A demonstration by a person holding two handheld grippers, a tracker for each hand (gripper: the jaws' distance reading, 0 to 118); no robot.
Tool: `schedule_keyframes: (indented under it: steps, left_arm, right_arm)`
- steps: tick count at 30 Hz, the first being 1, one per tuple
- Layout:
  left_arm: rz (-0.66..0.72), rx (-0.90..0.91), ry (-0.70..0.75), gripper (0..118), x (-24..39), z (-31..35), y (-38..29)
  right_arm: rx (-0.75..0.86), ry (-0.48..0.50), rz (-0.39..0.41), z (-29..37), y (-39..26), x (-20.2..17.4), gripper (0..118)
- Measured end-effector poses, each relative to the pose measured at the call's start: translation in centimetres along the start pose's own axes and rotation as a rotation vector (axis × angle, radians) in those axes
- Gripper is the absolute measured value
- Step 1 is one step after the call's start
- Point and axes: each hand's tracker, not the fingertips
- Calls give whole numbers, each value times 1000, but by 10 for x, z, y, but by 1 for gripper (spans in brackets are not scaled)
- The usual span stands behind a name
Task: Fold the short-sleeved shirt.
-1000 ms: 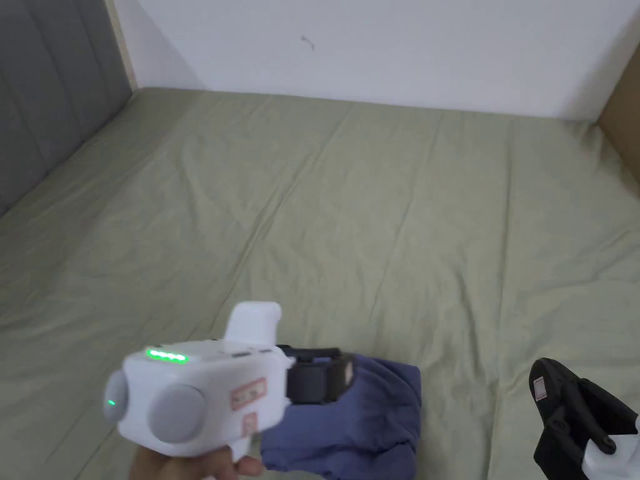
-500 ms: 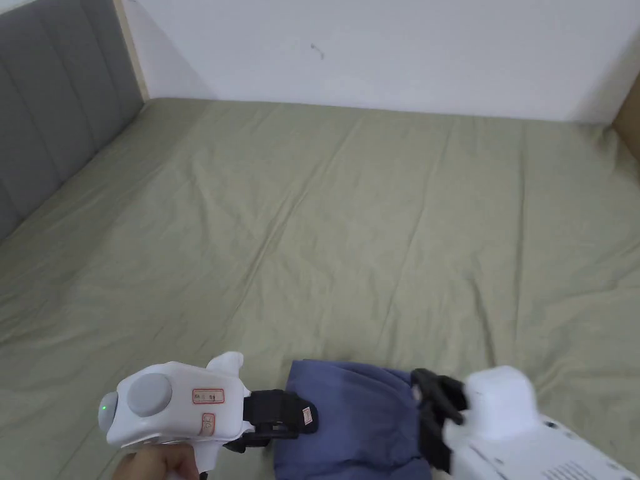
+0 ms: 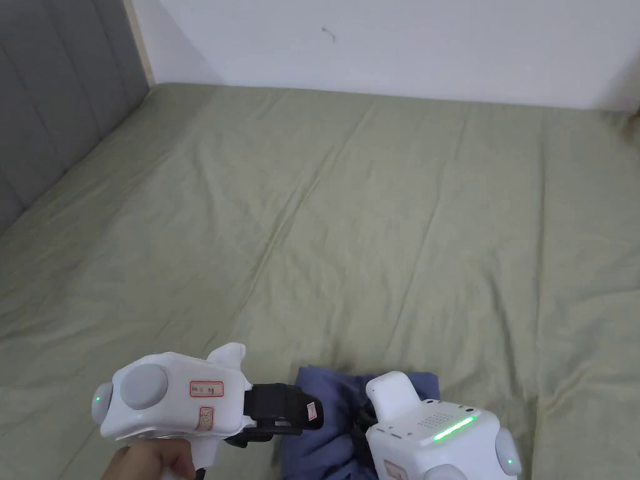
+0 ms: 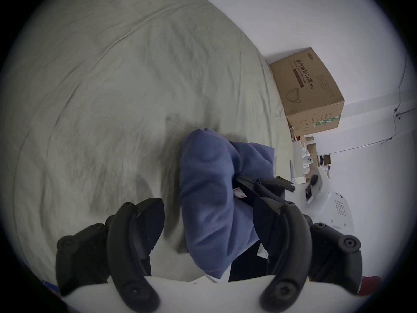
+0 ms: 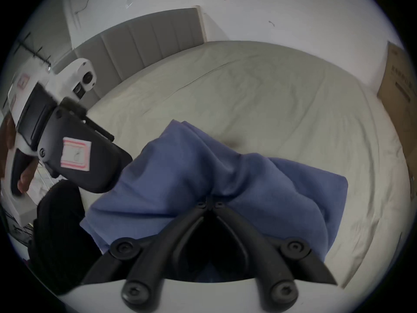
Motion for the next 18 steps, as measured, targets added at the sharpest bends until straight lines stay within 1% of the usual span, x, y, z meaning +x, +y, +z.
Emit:
schedule_keyframes:
  steps: [2, 3, 5, 6, 8, 9, 10, 11, 12, 13, 14, 15, 17, 18]
  left_arm:
    - [22, -42, 16, 87, -4, -9, 3]
    - [40, -58, 12, 87, -7, -15, 4]
    - [82, -61, -33, 86, -8, -24, 4]
    - [77, -72, -36, 82, -4, -29, 4]
    - [26, -90, -30, 60, 7, -40, 3]
    - [-32, -101, 78, 51, 14, -46, 3]
    - [-77, -109, 88, 39, 17, -51, 2]
    - [-51, -102, 65, 25, 14, -51, 3]
    - [50, -109, -48, 25, 9, -51, 4]
    - [38, -100, 8, 24, 7, -50, 5]
    - [0, -106, 9, 24, 9, -50, 5]
    - [-9, -103, 7, 24, 9, -49, 4]
    - [15, -98, -14, 24, 4, -44, 4]
    - [6, -88, -21, 24, 4, -41, 3]
  right_arm:
    - [4, 10, -30, 1, -1, 2, 0]
    - [12, 22, -64, 2, -3, 6, 0]
    - [20, 30, -64, 3, -5, 7, 0]
    - [25, 33, -58, 4, -6, 7, 0]
    - [30, 36, -72, 4, -5, 8, 0]
    - [31, 38, -76, 4, -6, 9, 0]
    - [32, 39, -76, 4, -6, 9, 0]
    - [35, 40, -76, 3, -8, 9, 0]
    - [39, 40, -79, 4, -9, 10, 0]
    - [46, 43, -82, 6, -9, 11, 0]
    - [49, 46, -88, 8, -9, 11, 0]
    - [56, 51, -94, 8, -10, 11, 0]
    - [69, 48, -85, 13, -9, 9, 0]
    - [88, 47, -87, 18, -8, 8, 0]
